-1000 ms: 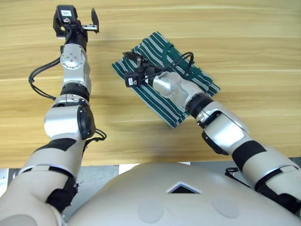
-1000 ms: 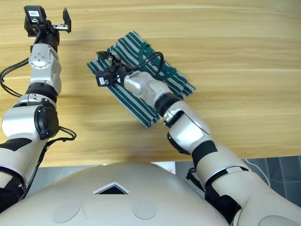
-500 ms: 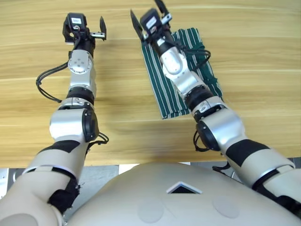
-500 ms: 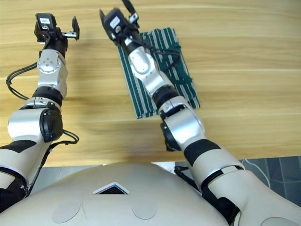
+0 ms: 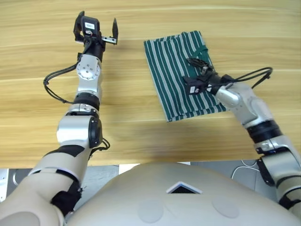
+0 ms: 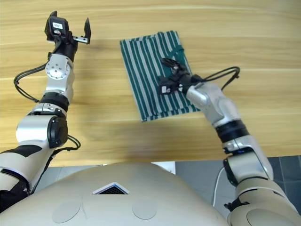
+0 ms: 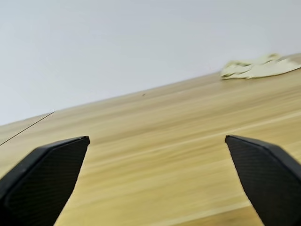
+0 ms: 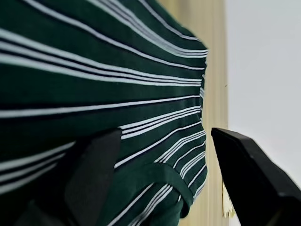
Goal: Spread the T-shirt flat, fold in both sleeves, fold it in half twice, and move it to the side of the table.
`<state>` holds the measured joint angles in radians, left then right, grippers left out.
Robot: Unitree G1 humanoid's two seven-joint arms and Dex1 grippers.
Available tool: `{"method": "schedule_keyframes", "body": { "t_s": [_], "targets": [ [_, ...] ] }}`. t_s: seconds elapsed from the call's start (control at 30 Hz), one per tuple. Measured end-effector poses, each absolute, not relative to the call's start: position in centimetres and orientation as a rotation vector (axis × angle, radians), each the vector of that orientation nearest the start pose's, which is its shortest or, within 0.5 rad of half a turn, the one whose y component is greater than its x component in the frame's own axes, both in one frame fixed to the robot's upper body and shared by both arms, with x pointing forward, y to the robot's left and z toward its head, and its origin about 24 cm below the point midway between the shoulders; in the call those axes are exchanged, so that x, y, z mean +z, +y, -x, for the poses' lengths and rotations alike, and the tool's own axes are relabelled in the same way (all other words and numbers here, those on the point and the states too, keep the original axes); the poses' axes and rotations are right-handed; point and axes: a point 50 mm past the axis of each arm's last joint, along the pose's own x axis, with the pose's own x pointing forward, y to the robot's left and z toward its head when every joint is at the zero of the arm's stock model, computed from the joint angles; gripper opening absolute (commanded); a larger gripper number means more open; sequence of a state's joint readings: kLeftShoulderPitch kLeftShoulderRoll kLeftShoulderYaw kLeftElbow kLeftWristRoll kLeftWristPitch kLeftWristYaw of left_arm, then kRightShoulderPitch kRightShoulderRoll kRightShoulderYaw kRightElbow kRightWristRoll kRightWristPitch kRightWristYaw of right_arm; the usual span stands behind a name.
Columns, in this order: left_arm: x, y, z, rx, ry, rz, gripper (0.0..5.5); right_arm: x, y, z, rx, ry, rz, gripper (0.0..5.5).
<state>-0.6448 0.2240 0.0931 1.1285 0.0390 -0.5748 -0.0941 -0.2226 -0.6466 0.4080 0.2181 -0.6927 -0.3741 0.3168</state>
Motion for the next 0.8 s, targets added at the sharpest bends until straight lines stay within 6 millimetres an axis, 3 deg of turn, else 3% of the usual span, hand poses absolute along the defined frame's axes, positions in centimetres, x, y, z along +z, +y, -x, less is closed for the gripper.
{"method": "schedule_keyframes", "body": {
  "t_s": [0.07,0.13,0.27,0.33,0.5,0.8],
  "targets": [
    [4.1,19.0,-34.7,-0.091,-0.086,-0.227,5.36,3.7,-18.3,-24.2,0.956,-0.050,1.398,3.53],
    [3.9,19.0,-34.5,-0.094,-0.081,-0.228,5.36,3.7,-18.3,-22.7,1.042,-0.049,1.381,3.53],
    [4.0,19.0,-34.6,-0.096,-0.085,-0.231,5.36,3.6,-16.1,-19.6,1.197,-0.122,1.264,3.53],
    [4.0,18.8,-34.6,-0.104,-0.088,-0.235,5.36,3.7,-15.0,-19.3,1.176,-0.140,1.177,3.53],
    [3.9,18.3,-34.6,-0.125,-0.085,-0.245,5.36,4.7,-13.1,-22.2,0.959,-0.194,1.111,3.53],
    [3.9,18.0,-34.6,-0.133,-0.087,-0.247,5.36,1.7,-9.4,-24.8,0.872,-0.166,1.131,3.53]
  ]
}}
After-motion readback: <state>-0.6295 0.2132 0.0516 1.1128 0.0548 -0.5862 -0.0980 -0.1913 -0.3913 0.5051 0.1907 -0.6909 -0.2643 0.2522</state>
